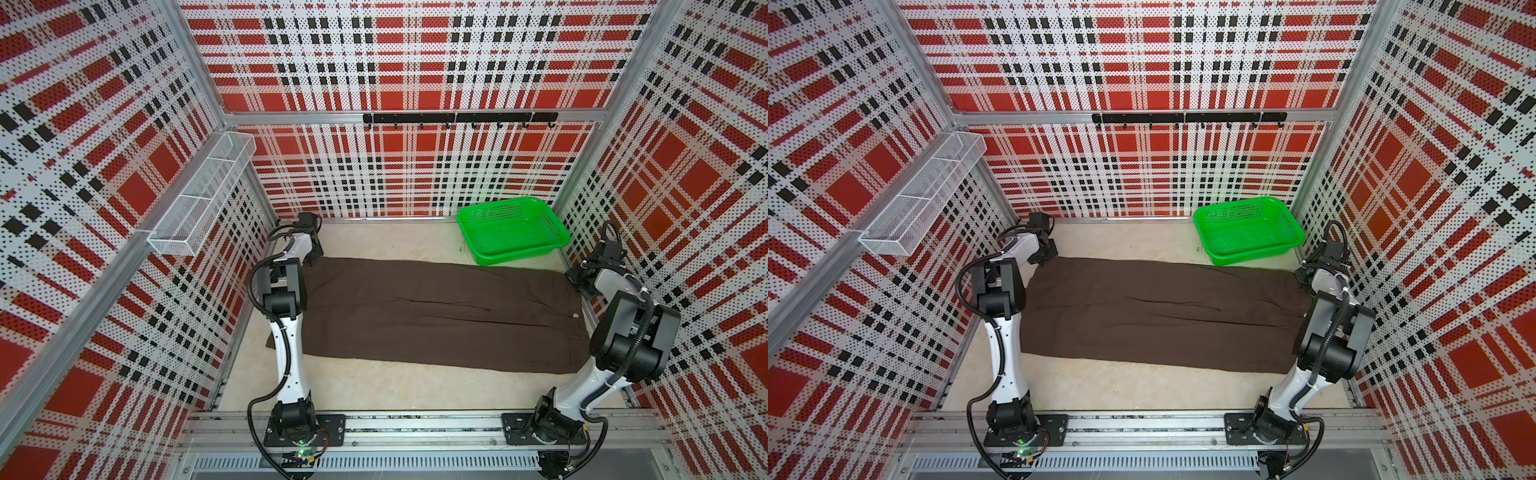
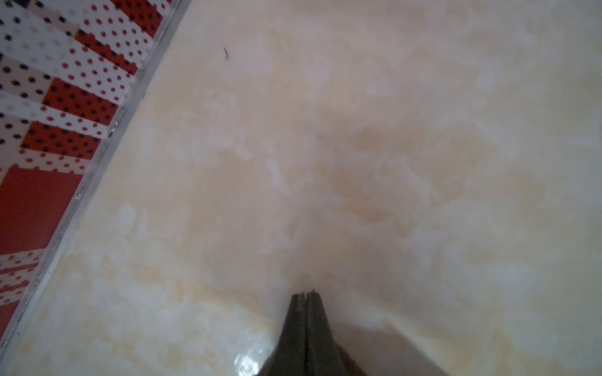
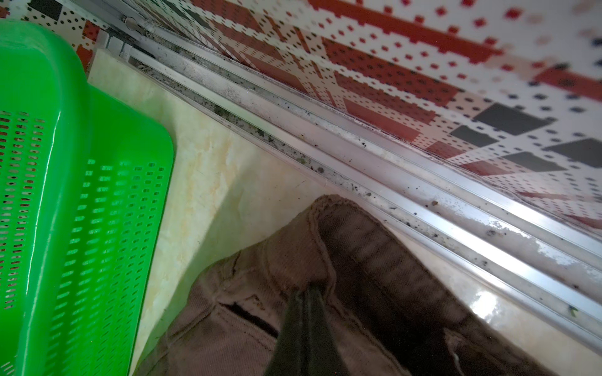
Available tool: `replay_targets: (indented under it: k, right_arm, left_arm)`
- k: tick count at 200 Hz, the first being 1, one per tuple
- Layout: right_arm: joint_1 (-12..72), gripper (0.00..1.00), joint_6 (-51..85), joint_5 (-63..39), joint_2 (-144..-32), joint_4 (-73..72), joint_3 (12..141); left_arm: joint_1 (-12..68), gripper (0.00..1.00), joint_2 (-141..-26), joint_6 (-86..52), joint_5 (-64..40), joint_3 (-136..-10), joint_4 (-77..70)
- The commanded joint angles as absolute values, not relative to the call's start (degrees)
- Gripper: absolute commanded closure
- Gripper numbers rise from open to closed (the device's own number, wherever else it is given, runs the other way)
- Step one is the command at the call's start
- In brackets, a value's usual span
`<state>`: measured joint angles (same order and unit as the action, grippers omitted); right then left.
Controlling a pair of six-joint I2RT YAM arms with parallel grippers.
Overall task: Fold and stack the trousers
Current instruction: Smooth out the trousers at the center of the table.
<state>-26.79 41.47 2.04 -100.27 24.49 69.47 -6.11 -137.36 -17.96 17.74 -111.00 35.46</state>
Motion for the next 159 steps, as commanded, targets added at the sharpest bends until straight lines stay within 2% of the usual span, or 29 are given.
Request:
replay_targets:
  k: [1,27,49,96,127,159]
  right_arm:
    - [-26.42,1.0,41.59,2.82,-98.79,25.36,70.58]
    - [-26.37,1.0,42.17,2.23,-98.96,24.86,70.41]
    - [-26.11,1.0,42.36,1.93,-99.22,24.61,70.31]
    - [-26.02,1.0,42.4,1.84,-99.66,24.61,71.18]
    - [-26.02,1.0,42.69,2.24,-101.0,24.57,71.45]
    - [-26.02,1.0,43.32,1.61,-103.58,23.44,71.45]
  left_arm:
    - [-7.66,1.0,-133.37,-21.63,11.45,-106.96,29.05]
    - [-6.72,1.0,-130.03,-25.66,2.95,-102.22,22.87]
    - [-3.62,1.0,-127.88,-26.57,1.09,-101.28,21.0]
    - [-1.13,1.0,-126.12,-26.29,10.6,-107.7,22.92]
    - [-3.42,1.0,-126.47,-26.01,18.97,-112.86,25.29]
    - [-6.86,1.0,-126.86,-26.74,22.05,-114.45,25.31]
